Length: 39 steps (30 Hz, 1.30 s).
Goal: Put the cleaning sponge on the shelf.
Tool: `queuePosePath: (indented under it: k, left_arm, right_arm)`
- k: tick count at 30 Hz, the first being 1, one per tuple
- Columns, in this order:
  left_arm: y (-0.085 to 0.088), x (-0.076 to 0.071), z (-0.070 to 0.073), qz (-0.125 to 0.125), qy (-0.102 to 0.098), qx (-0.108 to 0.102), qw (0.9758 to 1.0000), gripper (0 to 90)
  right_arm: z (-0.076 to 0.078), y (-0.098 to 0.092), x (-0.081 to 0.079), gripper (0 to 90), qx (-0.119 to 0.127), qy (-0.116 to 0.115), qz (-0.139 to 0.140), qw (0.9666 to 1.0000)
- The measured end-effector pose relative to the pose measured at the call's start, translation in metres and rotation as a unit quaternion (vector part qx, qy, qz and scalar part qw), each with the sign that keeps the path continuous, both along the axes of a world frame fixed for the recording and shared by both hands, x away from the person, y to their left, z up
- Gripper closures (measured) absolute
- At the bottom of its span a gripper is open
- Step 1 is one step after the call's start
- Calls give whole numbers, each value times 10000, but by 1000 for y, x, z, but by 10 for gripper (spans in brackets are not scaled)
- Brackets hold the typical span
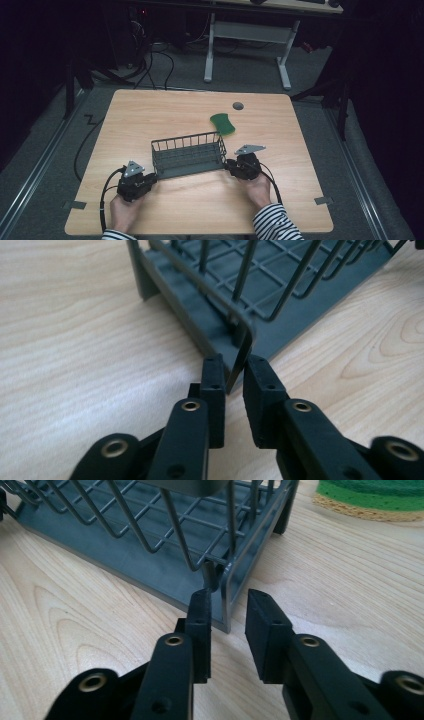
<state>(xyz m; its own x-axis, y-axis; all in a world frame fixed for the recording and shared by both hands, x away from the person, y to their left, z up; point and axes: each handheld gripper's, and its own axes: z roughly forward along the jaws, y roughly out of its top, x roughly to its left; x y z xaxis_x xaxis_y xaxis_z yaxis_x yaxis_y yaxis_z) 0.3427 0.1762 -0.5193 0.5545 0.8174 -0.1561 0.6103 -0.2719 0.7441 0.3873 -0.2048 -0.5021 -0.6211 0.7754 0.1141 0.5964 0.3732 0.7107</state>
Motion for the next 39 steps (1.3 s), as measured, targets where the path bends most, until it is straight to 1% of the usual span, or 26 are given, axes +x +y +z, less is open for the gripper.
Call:
queuePosePath:
  k: [4, 5, 6, 8, 9, 10, 11, 12, 13, 14, 15, 16, 17, 18, 21, 22, 23, 25, 26, 30, 31, 32, 34, 36, 37, 39]
  left_arm:
    - [8, -3, -2, 106, 40, -45, 9999, 618]
    - [12, -4, -3, 134, 74, -105, 9998, 618]
    - [17, -6, -5, 190, 85, -167, 9996, 536]
    - [20, -8, -6, 243, 72, -168, 9995, 489]
    - [24, -8, -8, 303, 71, -158, 9994, 467]
    - [27, -9, -9, 366, 96, -138, 9992, 467]
    - [30, -8, -10, 428, 97, -104, 9990, 443]
    - [35, -6, -10, 540, 92, -4, 9985, 435]
    - [35, -6, -10, 540, 92, -4, 9985, 427]
    - [39, -3, -9, 714, 49, 93, 9974, 418]
    - [42, 0, -10, 790, 34, 145, 9968, 410]
    - [42, 0, -10, 790, 34, 145, 9968, 405]
    - [44, 3, -11, 887, 47, 240, 9958, 405]
    - [48, 10, -12, 1074, 47, 359, 9936, 392]
    - [51, 18, -12, 1248, 0, 526, 9908, 379]
    - [51, 18, -12, 1248, 0, 526, 9908, 368]
    - [52, 20, -13, 1260, -47, 546, 9905, 360]
    - [53, 21, -15, 1289, -124, 600, 9898, 355]
    - [52, 20, -18, 1274, -286, 675, 9891, 349]
    - [52, 20, -18, 1284, -270, 678, 9890, 327]
    - [52, 20, -18, 1284, -270, 678, 9890, 323]
    - [52, 20, -18, 1295, -267, 675, 9889, 320]
    - [52, 20, -18, 1288, -263, 670, 9891, 317]
    - [53, 20, -18, 1269, -253, 651, 9895, 311]
    - [53, 20, -18, 1269, -253, 651, 9895, 308]
    - [52, 20, -18, 1269, -252, 660, 9894, 308]
  right_arm:
    - [3, -6, -5, 648, 23, -66, -64, 10000]
    - [4, -8, -7, 634, 24, -73, -77, 9999]
    - [6, -13, -11, 612, 35, -121, -95, 9999]
    - [6, -15, -12, 604, 38, -115, -123, 9998]
    - [7, -22, -16, 575, 132, -158, -216, 9996]
    - [7, -22, -16, 575, 132, -158, -216, 9996]
    - [9, -28, -16, 569, 143, -230, -321, 9991]
    - [9, -30, -16, 564, 131, -263, -373, 9989]
    - [9, -32, -15, 559, 117, -295, -432, 9986]
    - [9, -35, -13, 550, 130, -302, -503, 9982]
    - [9, -38, -11, 540, 148, -320, -582, 9977]
    - [9, -38, -11, 540, 148, -320, -582, 9977]
    - [8, -41, -8, 527, 208, -314, -662, 9971]
    - [5, -46, -2, 504, 387, -287, -799, 9956]
    - [2, -51, 5, 489, 468, -284, -1010, 9934]
    - [2, -51, 5, 489, 468, -284, -1010, 9934]
    - [2, -54, 14, 472, 372, -75, -1135, 9928]
    - [5, -55, 18, 471, 307, -100, -1231, 9919]
    - [7, -55, 21, 463, 292, -126, -1267, 9914]
    - [15, -54, 36, 426, 141, -136, -1325, 9910]
    - [15, -54, 36, 426, 141, -136, -1325, 9910]
    - [19, -52, 47, 405, 14, -115, -1337, 9909]
    - [20, -52, 51, 390, 4, -97, -1340, 9909]
    - [24, -46, 65, 346, -94, -118, -1375, 9904]
    - [24, -46, 65, 346, -94, -118, -1375, 9904]
    - [25, -41, 78, 309, -88, -72, -1378, 9904]
